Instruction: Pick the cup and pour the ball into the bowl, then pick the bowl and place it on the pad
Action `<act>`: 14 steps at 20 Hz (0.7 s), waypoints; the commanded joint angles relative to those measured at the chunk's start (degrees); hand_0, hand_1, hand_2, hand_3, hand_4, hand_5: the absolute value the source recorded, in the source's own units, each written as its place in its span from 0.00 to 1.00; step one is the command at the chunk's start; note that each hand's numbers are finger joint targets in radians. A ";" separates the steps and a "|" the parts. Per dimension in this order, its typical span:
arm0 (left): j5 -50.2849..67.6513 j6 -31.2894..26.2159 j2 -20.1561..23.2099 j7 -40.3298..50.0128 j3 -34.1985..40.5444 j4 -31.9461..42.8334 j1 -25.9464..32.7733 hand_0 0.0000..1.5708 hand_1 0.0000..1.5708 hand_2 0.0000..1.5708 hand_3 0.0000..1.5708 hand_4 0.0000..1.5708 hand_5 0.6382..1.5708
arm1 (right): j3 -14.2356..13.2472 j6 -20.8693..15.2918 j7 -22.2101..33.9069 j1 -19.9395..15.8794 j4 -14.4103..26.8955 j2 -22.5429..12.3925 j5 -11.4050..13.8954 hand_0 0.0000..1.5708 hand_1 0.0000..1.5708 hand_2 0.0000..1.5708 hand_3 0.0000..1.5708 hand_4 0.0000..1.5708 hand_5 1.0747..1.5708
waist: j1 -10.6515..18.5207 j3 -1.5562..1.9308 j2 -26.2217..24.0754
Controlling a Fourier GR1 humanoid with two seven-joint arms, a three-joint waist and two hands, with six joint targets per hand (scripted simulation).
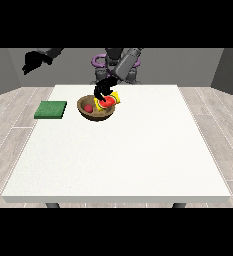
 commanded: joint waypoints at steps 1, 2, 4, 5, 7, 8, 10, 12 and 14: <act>-3.54 -7.94 -0.42 3.26 -2.86 -2.97 -1.26 0.97 0.97 1.00 1.00 0.94 0.61 | 1.28 -0.74 0.91 -1.90 0.65 1.57 0.62 0.00 0.00 0.22 0.41 0.36 0.99 | -0.77 -0.09 -0.17; -4.83 -9.41 -0.42 5.14 -4.44 -6.16 -0.61 0.97 0.97 1.00 1.00 0.94 0.60 | 0.20 0.27 -2.99 -1.26 2.12 0.50 0.55 0.00 0.00 0.22 0.41 0.37 0.99 | -0.66 -0.07 1.28; -4.75 -12.23 -0.43 5.02 -4.78 -10.12 0.98 0.97 0.97 1.00 1.00 0.94 0.61 | 1.10 -2.10 -3.12 0.12 2.97 2.28 1.93 0.00 0.00 0.24 0.42 0.37 0.99 | 0.11 -0.09 -0.03; -5.27 -11.41 -0.43 3.77 -3.55 -8.61 -1.99 0.98 0.98 1.00 1.00 0.95 0.61 | -2.60 0.78 -2.17 -1.15 3.57 -2.52 -0.92 0.00 0.00 0.22 0.41 0.37 0.99 | 0.91 -0.08 0.71; -6.42 -11.02 -0.44 4.26 -2.33 -6.82 -2.66 0.98 0.98 1.00 1.00 0.93 0.64 | -0.71 -1.89 -2.22 -0.52 1.28 0.31 0.43 0.00 0.00 0.22 0.41 0.37 0.99 | -0.28 -0.11 1.87; -5.85 -15.08 -0.44 4.04 -4.33 -12.32 0.23 0.98 0.98 1.00 1.00 0.93 0.63 | -1.18 -3.69 -1.16 -2.02 3.26 0.95 0.49 0.00 0.00 0.22 0.41 0.37 0.99 | 1.56 -0.10 -0.65; -4.07 -17.55 -0.44 -0.73 -2.60 -14.07 -1.13 0.97 0.97 1.00 1.00 0.95 0.61 | -1.46 -2.60 -0.56 0.26 4.32 0.05 0.31 0.00 0.00 0.22 0.41 0.37 0.99 | 2.71 -0.10 -3.35; -5.24 -16.58 -0.44 -1.15 -4.07 -18.12 1.85 0.97 0.97 1.00 1.00 0.95 0.60 | -4.55 -1.42 -0.39 -0.32 6.83 -3.91 -1.15 0.00 0.00 0.24 0.42 0.37 0.99 | 6.51 -0.09 -3.20; -2.58 -13.74 -0.44 -1.54 0.47 -17.79 2.04 0.97 0.97 1.00 1.00 0.96 0.58 | -4.02 -1.22 -3.77 3.90 5.50 -3.28 -0.42 0.00 0.00 0.23 0.40 0.37 0.99 | 5.98 -0.10 -3.21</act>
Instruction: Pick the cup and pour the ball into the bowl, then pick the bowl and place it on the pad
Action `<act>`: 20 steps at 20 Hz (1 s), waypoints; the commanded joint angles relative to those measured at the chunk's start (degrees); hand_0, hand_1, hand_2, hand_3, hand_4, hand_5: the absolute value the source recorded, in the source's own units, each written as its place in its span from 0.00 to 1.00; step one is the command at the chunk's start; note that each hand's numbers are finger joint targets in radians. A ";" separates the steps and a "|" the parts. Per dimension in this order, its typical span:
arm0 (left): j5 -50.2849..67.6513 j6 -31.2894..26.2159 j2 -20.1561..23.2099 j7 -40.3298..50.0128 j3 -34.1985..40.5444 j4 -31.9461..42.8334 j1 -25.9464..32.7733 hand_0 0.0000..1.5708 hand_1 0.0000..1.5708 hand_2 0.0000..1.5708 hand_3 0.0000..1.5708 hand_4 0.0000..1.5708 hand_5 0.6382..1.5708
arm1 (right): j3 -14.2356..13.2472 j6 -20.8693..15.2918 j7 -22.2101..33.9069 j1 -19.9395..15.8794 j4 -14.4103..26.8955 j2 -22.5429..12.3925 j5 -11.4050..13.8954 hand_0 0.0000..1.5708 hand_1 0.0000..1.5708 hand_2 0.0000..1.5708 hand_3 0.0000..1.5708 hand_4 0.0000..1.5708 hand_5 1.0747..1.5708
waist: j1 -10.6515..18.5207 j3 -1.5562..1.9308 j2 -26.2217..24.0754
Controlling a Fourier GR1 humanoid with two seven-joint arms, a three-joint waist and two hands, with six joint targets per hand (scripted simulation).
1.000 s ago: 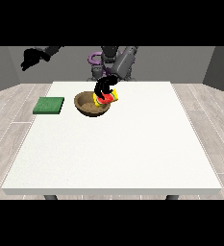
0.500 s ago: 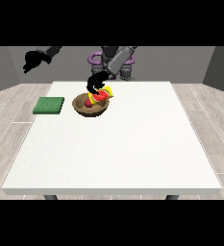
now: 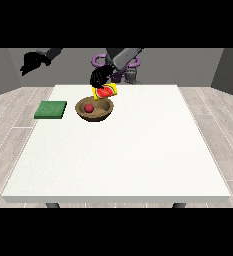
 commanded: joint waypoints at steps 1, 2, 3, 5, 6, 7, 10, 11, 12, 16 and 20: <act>4.10 2.84 1.31 -3.58 4.78 -3.83 1.40 0.97 0.97 1.00 1.00 0.98 0.54 | -0.61 -1.34 0.03 2.48 0.19 0.20 0.01 0.00 0.00 0.21 0.38 0.37 0.99 | 3.17 -0.02 -2.94; 6.32 2.28 1.10 -3.89 6.98 -5.09 0.53 0.95 0.95 1.00 1.00 0.96 0.60 | -1.43 -0.02 -0.61 3.75 0.84 -0.65 -0.73 0.00 0.00 0.22 0.38 0.37 0.98 | 2.89 -0.01 -3.45; 7.58 4.28 1.97 -5.23 7.97 -6.96 0.95 0.95 0.95 1.00 1.00 0.94 0.65 | -2.50 -1.05 1.45 2.71 1.87 -2.13 -0.89 0.00 0.00 0.22 0.42 0.36 0.99 | 5.26 -0.03 -3.74; 11.26 5.77 4.78 -6.53 12.27 -8.55 0.16 0.94 0.94 1.00 1.00 0.87 0.78 | -2.20 0.07 -0.64 5.03 1.76 -2.92 -0.23 0.00 0.00 0.23 0.41 0.36 0.99 | 5.22 -0.03 -3.15; 13.55 3.86 4.30 -9.53 13.10 -10.98 -0.03 0.92 0.92 1.00 1.00 0.85 0.81 | -3.45 -1.98 -1.14 5.50 3.11 -3.15 -0.15 0.00 0.00 0.23 0.40 0.36 0.99 | 8.20 -0.01 -4.91; 15.39 7.13 7.21 -11.22 14.89 -12.32 1.08 0.93 0.93 1.00 1.00 0.84 0.82 | -3.82 -1.15 -0.10 5.65 3.51 -5.03 -0.12 0.00 0.00 0.27 0.36 0.36 0.99 | 9.86 -0.05 -4.46; 22.21 8.44 10.38 -13.49 21.76 -14.07 1.12 1.00 1.00 1.00 1.00 0.73 0.93 | -2.84 -2.17 -2.70 7.17 2.04 -1.41 -0.10 0.00 0.00 0.30 0.39 0.37 0.99 | 9.31 -0.07 -3.37; 23.61 10.35 10.77 -14.88 22.42 -15.45 3.54 1.00 1.00 1.00 1.00 0.73 0.92 | -3.07 -3.43 -1.50 6.76 2.11 -1.95 0.24 0.00 0.00 0.30 0.40 0.36 0.99 | 11.24 -0.10 -4.16; 28.61 9.45 12.56 -18.49 25.64 -15.97 3.69 0.98 0.98 1.00 1.00 0.76 0.90 | -2.96 -4.91 -2.01 6.62 1.35 -0.42 0.26 0.00 0.00 0.30 0.41 0.36 0.99 | 11.21 -0.15 -2.69; 38.66 8.08 12.01 -26.65 29.86 -18.55 10.44 0.96 0.96 1.00 1.00 0.88 0.81 | -0.88 -7.42 0.20 5.64 -0.89 2.82 1.08 0.00 0.00 0.32 0.46 0.38 1.00 | 12.64 -0.17 -3.16; 56.77 1.17 4.78 -29.52 39.54 -22.99 8.86 0.60 0.60 0.71 0.65 0.92 0.68 | -1.74 -5.36 -0.16 2.88 -1.44 2.53 -0.84 0.00 0.00 0.35 0.41 0.39 1.00 | 11.55 -0.70 2.77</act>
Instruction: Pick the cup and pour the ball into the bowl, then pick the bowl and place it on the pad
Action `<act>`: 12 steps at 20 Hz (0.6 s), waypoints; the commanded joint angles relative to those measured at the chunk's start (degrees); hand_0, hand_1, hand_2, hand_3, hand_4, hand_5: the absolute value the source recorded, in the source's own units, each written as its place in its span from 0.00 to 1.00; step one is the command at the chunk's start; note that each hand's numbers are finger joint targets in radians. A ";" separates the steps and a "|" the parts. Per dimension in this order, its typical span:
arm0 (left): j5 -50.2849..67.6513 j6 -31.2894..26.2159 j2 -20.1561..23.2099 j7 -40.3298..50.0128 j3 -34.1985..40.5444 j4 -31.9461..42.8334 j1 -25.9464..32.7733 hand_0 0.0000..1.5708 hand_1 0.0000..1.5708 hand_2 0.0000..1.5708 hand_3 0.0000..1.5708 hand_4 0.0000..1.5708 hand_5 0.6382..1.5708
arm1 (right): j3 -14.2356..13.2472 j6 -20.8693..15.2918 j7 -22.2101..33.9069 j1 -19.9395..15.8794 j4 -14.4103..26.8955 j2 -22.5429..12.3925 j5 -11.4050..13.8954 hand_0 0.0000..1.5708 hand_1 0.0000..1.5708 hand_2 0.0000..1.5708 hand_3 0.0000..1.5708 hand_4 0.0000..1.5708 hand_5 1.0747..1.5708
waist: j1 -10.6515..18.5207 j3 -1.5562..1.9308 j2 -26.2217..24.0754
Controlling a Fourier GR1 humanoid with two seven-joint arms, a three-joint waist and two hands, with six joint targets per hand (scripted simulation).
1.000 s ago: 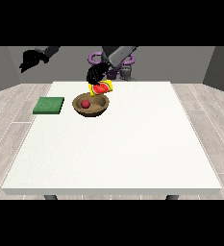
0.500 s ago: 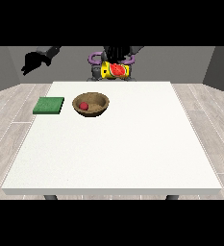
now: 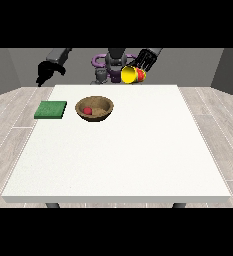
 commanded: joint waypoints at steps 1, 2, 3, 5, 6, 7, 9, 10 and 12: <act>18.50 -4.86 -6.17 -3.10 10.78 -5.51 -0.42 0.37 0.37 0.25 0.22 0.73 0.89 | 0.43 -0.28 0.06 -0.79 -0.46 2.57 -0.84 0.00 0.00 0.32 0.40 0.39 1.00 | 0.63 -0.57 2.92; 23.03 -6.70 -8.45 -3.02 13.13 -6.85 -0.72 0.28 0.28 0.00 0.00 0.59 0.94 | 0.74 -0.45 0.13 -1.39 -0.91 2.54 -0.57 0.00 0.00 0.29 0.37 0.40 1.00 | 0.80 -0.77 2.49; 27.28 -9.43 -8.71 -3.41 15.66 -8.44 -1.76 0.15 0.15 0.00 0.00 0.50 1.00 | 0.51 -0.11 0.27 -1.00 -0.35 2.59 -0.87 0.00 0.00 0.28 0.34 0.41 1.00 | 1.61 -0.75 2.96; 35.83 -15.20 -8.90 -4.57 19.93 -10.58 -1.58 0.00 0.00 0.00 0.00 0.37 0.99 | 0.20 -0.89 -0.17 -0.66 -0.63 3.81 -1.36 0.00 0.00 0.27 0.29 0.42 1.00 | 2.50 -0.61 3.19; 39.38 -19.15 -8.31 -4.92 21.94 -11.37 -1.30 0.00 0.00 0.00 0.00 0.33 0.99 | -0.44 -1.09 -0.49 -0.16 -0.33 3.52 -1.62 0.00 0.00 0.28 0.30 0.42 1.00 | 4.23 -0.43 3.59; 43.07 -23.29 -7.00 -4.21 24.10 -11.92 -2.32 0.00 0.00 0.00 0.00 0.31 0.98 | -0.90 -1.87 -0.59 0.23 -0.48 4.45 -2.16 0.00 0.00 0.26 0.27 0.43 1.00 | 4.58 -0.28 2.68; 49.19 -31.63 -2.88 -2.64 27.76 -11.36 -0.86 0.00 0.00 0.00 0.00 0.28 0.97 | -0.33 -1.37 -1.21 3.03 -0.67 5.75 -2.14 0.00 0.00 0.26 0.25 0.44 1.00 | 5.95 -0.06 1.65; 51.86 -35.02 0.66 -2.69 30.46 -10.84 -1.85 0.00 0.00 0.00 0.00 0.25 0.97 | -0.65 -1.06 -1.83 2.95 -1.23 5.77 -2.62 0.00 0.00 0.23 0.24 0.43 1.00 | 5.42 0.01 3.66; 56.61 -41.64 6.04 0.45 34.21 -8.53 -2.11 0.00 0.00 0.00 0.00 0.23 0.97 | -0.55 -1.50 -1.02 2.75 -2.23 6.61 -3.12 0.00 0.00 0.22 0.11 0.25 1.00 | 5.57 0.10 3.59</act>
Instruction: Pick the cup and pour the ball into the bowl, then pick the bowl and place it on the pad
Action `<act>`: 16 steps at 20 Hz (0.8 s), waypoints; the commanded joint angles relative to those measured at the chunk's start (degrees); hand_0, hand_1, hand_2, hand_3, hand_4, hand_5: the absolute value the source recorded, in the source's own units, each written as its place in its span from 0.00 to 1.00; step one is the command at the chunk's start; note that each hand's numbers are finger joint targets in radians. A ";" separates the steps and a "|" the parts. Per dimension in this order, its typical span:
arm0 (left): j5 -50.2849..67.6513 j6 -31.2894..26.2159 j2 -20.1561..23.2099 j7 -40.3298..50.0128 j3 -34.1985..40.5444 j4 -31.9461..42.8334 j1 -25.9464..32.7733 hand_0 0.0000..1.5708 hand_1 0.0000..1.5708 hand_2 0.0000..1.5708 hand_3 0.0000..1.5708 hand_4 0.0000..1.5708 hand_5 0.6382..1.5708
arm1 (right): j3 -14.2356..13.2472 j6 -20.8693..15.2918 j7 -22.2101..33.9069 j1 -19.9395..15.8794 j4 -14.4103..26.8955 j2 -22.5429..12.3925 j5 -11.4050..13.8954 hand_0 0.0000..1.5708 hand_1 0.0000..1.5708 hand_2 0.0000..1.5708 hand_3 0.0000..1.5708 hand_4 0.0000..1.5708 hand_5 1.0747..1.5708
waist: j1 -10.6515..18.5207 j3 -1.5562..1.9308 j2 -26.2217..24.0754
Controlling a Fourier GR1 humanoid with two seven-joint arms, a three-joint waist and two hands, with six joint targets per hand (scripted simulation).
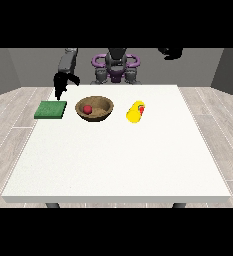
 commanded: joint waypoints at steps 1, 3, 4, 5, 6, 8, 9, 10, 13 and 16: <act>11.75 -13.93 7.85 2.92 7.74 1.59 -1.05 0.00 0.00 0.00 0.00 0.22 0.97 | 0.57 -1.52 -2.11 0.82 -1.32 3.58 -0.35 0.00 0.00 0.00 0.00 0.00 1.00 | 0.87 0.31 1.93; 14.87 -17.51 12.47 4.95 10.76 3.79 -1.57 0.00 0.00 0.00 0.00 0.18 0.97 | 1.10 -0.82 -0.44 -0.10 -1.92 3.06 -0.56 0.00 0.00 0.00 0.00 0.00 1.00 | -0.76 0.35 2.56; 15.00 -17.76 14.43 5.32 11.93 6.04 0.43 0.00 0.00 0.00 0.00 0.19 0.98 | 4.09 -1.73 1.19 1.44 -3.70 5.31 1.21 0.00 0.00 0.00 0.00 0.00 1.00 | -3.39 0.34 0.22; 16.55 -20.48 16.82 4.37 13.36 6.35 0.66 0.00 0.00 0.00 0.00 0.19 0.98 | 4.65 -2.37 -2.01 2.35 -4.59 7.39 1.50 0.00 0.00 0.00 0.00 0.00 0.99 | -3.40 0.35 1.41; 17.78 -20.48 19.83 6.93 14.65 7.22 -3.95 0.00 0.00 0.00 0.00 0.17 0.98 | 3.87 -1.22 -0.29 -1.48 -3.62 4.95 0.79 0.00 0.00 0.00 0.00 0.00 1.00 | -3.85 0.39 4.72; 19.30 -21.96 20.89 8.05 14.82 6.67 -2.40 0.00 0.00 0.00 0.00 0.17 0.98 | 3.23 -0.55 -1.02 -0.07 -1.54 5.14 0.01 0.00 0.00 0.00 0.00 0.00 1.00 | -3.75 0.42 3.28; 20.26 -22.53 21.38 8.39 15.61 7.91 -1.02 0.00 0.00 0.00 0.00 0.16 0.98 | 5.36 -1.44 -4.14 3.16 -2.22 8.00 1.78 0.00 0.00 0.00 0.00 0.00 1.00 | -5.07 0.41 2.67; 19.95 -21.43 19.43 8.02 13.97 5.47 -0.72 0.00 0.00 0.00 0.00 0.13 0.98 | 2.77 -0.17 -6.10 1.02 1.25 6.18 -0.02 0.00 0.00 0.00 0.00 0.00 1.00 | -3.33 0.45 4.28; 23.49 -24.06 21.77 12.10 15.32 6.09 0.78 0.00 0.00 0.00 0.00 0.13 0.99 | 3.22 -0.57 -6.21 3.51 3.01 5.95 0.95 0.00 0.00 0.00 0.00 0.00 1.00 | -2.61 0.44 1.02; 23.31 -21.65 21.40 11.17 14.03 3.99 0.00 0.00 0.00 0.00 0.00 0.12 0.99 | 1.64 0.78 -6.50 -1.68 6.35 3.86 -0.54 0.00 0.00 0.00 0.00 0.00 1.00 | -3.02 0.46 3.88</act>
